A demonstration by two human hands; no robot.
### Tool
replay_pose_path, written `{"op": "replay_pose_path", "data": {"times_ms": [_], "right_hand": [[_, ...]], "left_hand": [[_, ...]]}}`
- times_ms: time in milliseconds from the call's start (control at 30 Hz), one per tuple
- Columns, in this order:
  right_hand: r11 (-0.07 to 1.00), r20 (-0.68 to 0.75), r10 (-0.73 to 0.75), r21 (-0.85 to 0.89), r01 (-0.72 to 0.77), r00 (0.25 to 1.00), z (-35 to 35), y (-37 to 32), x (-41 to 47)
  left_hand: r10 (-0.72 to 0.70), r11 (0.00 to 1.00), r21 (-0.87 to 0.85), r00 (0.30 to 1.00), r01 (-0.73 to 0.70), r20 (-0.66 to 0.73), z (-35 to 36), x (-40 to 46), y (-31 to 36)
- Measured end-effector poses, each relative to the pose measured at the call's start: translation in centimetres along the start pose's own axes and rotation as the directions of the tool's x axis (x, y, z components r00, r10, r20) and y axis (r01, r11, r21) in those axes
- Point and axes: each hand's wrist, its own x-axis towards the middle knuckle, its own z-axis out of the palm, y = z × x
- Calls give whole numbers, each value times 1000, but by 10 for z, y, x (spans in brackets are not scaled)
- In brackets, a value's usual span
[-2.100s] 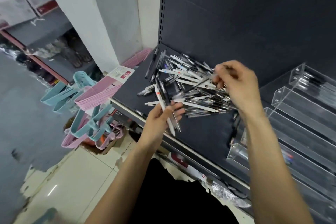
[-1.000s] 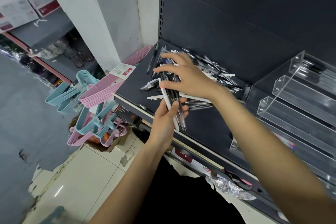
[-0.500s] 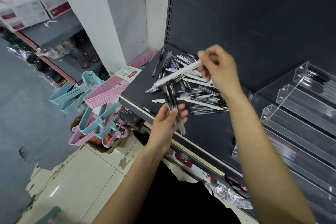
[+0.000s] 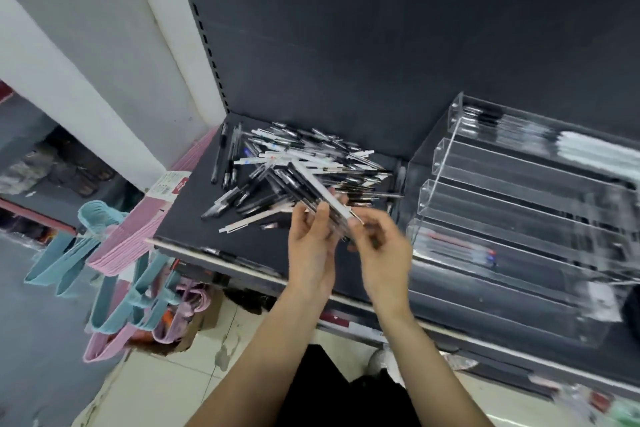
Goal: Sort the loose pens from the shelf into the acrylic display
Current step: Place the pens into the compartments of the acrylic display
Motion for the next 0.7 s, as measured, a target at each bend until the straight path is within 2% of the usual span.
{"op": "replay_pose_path", "data": {"times_ms": [133, 267, 367, 500, 567, 633, 700], "right_hand": [[999, 26, -27, 19, 27, 999, -60, 3, 3], [991, 17, -132, -9, 133, 991, -133, 7, 4], [978, 32, -205, -27, 206, 978, -185, 13, 8], [974, 112, -211, -54, 218, 971, -240, 17, 18], [950, 158, -245, -156, 269, 957, -263, 20, 25], [878, 192, -306, -322, 354, 932, -283, 20, 34], [826, 186, -359, -392, 404, 915, -304, 18, 47]], "left_hand": [[-3, 998, 64, 999, 1, 33, 32, -17, -36], [4, 919, 392, 994, -48, 113, 61, -43, -74], [19, 849, 523, 995, -68, 99, 83, -60, -101], [-15, 842, 539, 997, -27, 73, 113, -72, -134], [-15, 860, 510, 997, -23, 71, 126, -77, -147], [0, 854, 518, 996, -49, 94, 138, -81, -158], [22, 857, 510, 993, -77, 114, 151, -83, -166]]}}
